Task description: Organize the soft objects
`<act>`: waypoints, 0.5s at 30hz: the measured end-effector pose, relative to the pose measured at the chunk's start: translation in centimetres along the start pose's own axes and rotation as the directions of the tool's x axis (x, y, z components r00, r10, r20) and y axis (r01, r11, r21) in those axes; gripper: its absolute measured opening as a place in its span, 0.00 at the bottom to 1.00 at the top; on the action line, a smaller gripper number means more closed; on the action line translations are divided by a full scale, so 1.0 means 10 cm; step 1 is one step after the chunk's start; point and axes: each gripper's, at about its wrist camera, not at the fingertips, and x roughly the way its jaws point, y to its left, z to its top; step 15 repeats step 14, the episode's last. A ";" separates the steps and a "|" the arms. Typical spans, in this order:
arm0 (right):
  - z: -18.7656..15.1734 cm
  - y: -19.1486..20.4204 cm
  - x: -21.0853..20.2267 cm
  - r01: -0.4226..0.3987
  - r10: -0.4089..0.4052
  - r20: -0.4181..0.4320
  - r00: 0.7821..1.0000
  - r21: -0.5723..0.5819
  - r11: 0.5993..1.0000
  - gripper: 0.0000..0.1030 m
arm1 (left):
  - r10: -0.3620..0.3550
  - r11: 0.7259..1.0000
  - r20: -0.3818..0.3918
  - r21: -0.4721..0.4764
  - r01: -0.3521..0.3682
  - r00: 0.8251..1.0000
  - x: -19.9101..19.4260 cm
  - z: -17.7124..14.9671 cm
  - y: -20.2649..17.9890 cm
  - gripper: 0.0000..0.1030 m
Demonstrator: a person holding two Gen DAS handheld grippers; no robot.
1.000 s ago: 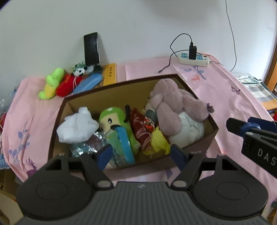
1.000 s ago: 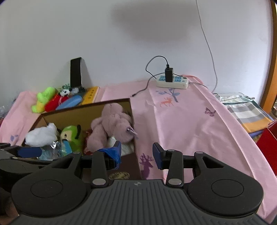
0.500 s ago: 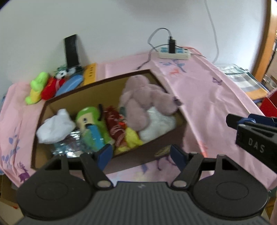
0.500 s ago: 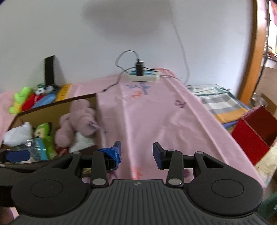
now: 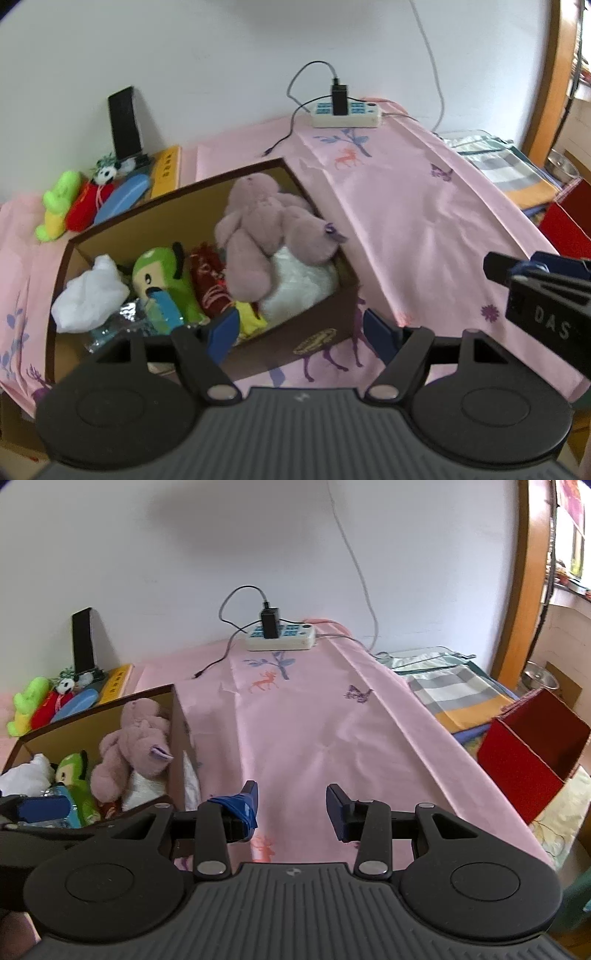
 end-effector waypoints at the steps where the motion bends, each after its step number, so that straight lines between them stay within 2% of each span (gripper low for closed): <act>1: 0.01 0.03 0.01 -0.012 0.012 0.000 1.000 -0.006 1.000 0.24 | 0.001 1.000 -0.005 -0.014 -0.001 1.000 0.01 0.00 0.05 0.74; 5: 0.04 0.20 0.04 -0.053 0.053 -0.002 0.999 -0.037 0.998 0.24 | 0.022 0.998 -0.012 -0.059 -0.023 1.000 0.03 -0.01 0.22 0.74; 11: 0.08 0.46 0.10 -0.117 0.117 -0.012 0.993 -0.077 0.990 0.24 | 0.085 0.992 0.056 -0.101 -0.079 0.995 -0.04 -0.05 0.48 0.72; 15: 0.10 0.58 0.11 -0.135 0.134 -0.012 0.991 -0.097 0.986 0.24 | 0.103 0.988 0.051 -0.116 -0.097 0.993 -0.03 -0.06 0.58 0.72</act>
